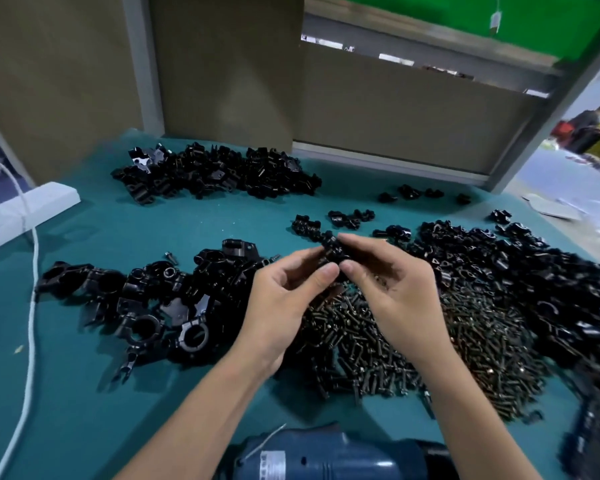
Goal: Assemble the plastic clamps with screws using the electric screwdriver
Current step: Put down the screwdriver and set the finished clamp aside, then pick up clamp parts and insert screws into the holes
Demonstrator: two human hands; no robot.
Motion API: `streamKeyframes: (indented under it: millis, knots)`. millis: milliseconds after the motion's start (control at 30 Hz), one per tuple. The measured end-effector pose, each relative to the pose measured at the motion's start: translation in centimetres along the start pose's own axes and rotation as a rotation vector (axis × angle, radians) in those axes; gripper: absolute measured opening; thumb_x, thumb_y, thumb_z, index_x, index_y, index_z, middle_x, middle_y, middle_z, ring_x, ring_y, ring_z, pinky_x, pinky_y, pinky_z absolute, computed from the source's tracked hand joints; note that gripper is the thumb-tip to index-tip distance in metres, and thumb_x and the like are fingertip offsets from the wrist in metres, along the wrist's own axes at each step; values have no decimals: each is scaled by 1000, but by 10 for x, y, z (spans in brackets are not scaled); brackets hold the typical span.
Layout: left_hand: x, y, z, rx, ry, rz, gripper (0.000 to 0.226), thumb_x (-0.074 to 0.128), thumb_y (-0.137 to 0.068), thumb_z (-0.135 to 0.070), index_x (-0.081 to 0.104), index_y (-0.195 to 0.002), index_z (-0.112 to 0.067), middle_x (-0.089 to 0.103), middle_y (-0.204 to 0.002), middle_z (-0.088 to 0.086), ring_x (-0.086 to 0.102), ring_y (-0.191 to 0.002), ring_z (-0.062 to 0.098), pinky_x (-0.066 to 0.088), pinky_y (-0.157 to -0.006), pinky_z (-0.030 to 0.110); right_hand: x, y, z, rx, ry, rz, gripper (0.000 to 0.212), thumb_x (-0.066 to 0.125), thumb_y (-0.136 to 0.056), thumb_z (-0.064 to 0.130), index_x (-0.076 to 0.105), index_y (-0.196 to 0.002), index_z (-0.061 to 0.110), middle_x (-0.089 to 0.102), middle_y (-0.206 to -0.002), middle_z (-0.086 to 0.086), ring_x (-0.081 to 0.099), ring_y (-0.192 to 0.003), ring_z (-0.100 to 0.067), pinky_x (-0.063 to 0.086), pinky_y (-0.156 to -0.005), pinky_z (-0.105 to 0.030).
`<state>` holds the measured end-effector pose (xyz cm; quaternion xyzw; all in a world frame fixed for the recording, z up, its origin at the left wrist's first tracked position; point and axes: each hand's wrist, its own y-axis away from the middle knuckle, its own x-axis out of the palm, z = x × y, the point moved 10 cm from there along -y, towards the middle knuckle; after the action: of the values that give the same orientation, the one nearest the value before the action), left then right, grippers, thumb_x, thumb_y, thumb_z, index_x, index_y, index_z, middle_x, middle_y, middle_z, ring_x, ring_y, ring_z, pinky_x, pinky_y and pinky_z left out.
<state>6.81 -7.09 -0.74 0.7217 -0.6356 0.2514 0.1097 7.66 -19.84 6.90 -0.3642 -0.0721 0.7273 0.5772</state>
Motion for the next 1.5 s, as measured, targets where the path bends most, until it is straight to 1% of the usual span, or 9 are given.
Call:
streamKeyframes:
  millis: [233, 367, 500, 633, 933, 1067, 1167, 1333, 1500]
  knots:
    - [-2, 1, -5, 36, -36, -17, 21, 74, -71, -26, 78, -91, -25, 76, -89, -2, 70, -86, 10, 57, -78, 26, 6, 7, -6, 49, -58, 37, 45, 73, -84, 9, 61, -126, 22, 66, -123, 7, 61, -118, -6, 49, -102, -37]
    - [-2, 1, -1, 11, -12, -34, 41, 70, -76, -24, 69, -113, -7, 74, -104, 7, 69, -99, 18, 56, -90, 34, 14, 12, -14, 81, -111, 107, 51, 63, -92, 7, 49, -139, 23, 57, -137, 5, 52, -127, -3, 44, -106, -27]
    - [-7, -2, -7, 2, 104, -64, 28, 65, -79, -17, 64, -103, -3, 75, -99, 9, 72, -94, 19, 59, -86, 33, -10, 14, -27, 145, 21, -29, 29, 61, -92, 2, 66, -114, 22, 68, -110, 10, 64, -101, -1, 52, -91, -21]
    - [-15, -6, -9, -19, 199, -85, 21, 58, -91, -10, 57, -108, 2, 68, -115, 22, 66, -112, 32, 56, -94, 40, 2, 24, -53, 285, 267, 243, 16, 71, -87, 13, 72, -92, 29, 70, -83, 15, 63, -77, 2, 48, -71, -10]
    - [-18, -4, -9, -2, 205, -73, 8, 52, -98, -8, 58, -101, -2, 67, -116, 24, 62, -117, 38, 56, -91, 40, 54, 63, -43, 212, 289, 771, 12, 80, -79, 19, 77, -87, 26, 73, -76, 14, 65, -71, 3, 51, -68, -13]
    - [-16, -4, -8, -9, 168, -68, 14, 52, -98, -9, 57, -107, 1, 68, -114, 22, 63, -115, 35, 56, -92, 39, 64, 67, -43, 179, 372, 764, 20, 85, -72, 32, 74, -89, 32, 66, -67, 16, 59, -61, -2, 45, -57, -15]
    - [-16, -4, -9, -11, 146, -85, 15, 52, -99, -9, 57, -108, 2, 68, -115, 23, 67, -108, 31, 57, -91, 40, 69, 65, -40, 121, 445, 740, 13, 80, -75, 30, 75, -86, 32, 67, -74, 18, 61, -72, -1, 53, -70, -29]
    - [-15, -2, -9, -28, 119, -91, 12, 53, -99, -8, 58, -106, 1, 65, -120, 27, 62, -115, 40, 58, -88, 38, 69, 64, -42, 116, 473, 740, 12, 75, -81, 19, 75, -87, 29, 60, -85, 19, 60, -83, -4, 53, -80, -34]
    - [-16, -1, -9, -43, 115, -96, 18, 54, -98, -8, 56, -112, 3, 61, -124, 30, 60, -118, 40, 57, -91, 40, 36, 47, -50, 197, 461, 560, 22, 68, -88, 8, 74, -96, 28, 68, -93, 17, 58, -81, 7, 49, -71, -11]
